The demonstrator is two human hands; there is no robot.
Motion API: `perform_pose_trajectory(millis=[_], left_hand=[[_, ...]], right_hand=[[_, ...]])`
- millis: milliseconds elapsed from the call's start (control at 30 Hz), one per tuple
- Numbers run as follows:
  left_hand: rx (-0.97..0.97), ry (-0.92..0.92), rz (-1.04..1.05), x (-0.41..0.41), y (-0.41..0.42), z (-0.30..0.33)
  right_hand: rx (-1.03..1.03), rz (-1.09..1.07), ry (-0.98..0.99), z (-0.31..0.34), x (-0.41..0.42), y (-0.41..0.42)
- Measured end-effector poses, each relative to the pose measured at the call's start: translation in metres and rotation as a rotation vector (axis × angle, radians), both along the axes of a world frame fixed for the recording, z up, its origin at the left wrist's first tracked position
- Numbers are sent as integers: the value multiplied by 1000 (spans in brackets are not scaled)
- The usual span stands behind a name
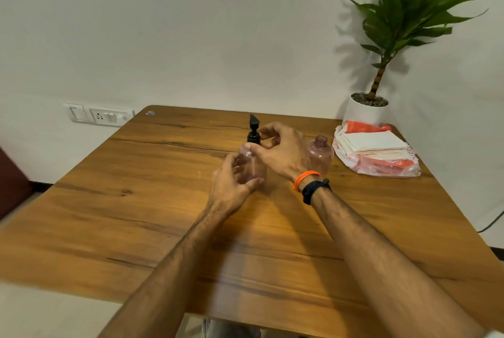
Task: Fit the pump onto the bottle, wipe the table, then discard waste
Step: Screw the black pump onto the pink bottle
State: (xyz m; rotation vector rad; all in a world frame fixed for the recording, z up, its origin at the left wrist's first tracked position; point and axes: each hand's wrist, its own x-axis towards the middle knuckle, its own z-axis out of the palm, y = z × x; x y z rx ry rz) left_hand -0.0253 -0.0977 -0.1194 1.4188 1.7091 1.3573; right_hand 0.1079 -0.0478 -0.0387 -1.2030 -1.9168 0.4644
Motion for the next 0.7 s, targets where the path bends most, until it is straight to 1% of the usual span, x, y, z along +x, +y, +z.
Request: perform_pose_trajectory(millis=[300, 500, 567, 700], left_hand=[[27, 20, -6, -4, 3, -7], [41, 30, -14, -6, 3, -6], [38, 60, -20, -6, 4, -4], [46, 83, -37, -4, 5, -4]], right_hand=[[28, -9, 71, -1, -11, 7], [-29, 1, 159, -1, -12, 10], [-39, 17, 188, -1, -12, 10], [-38, 53, 194, 0, -10, 11]])
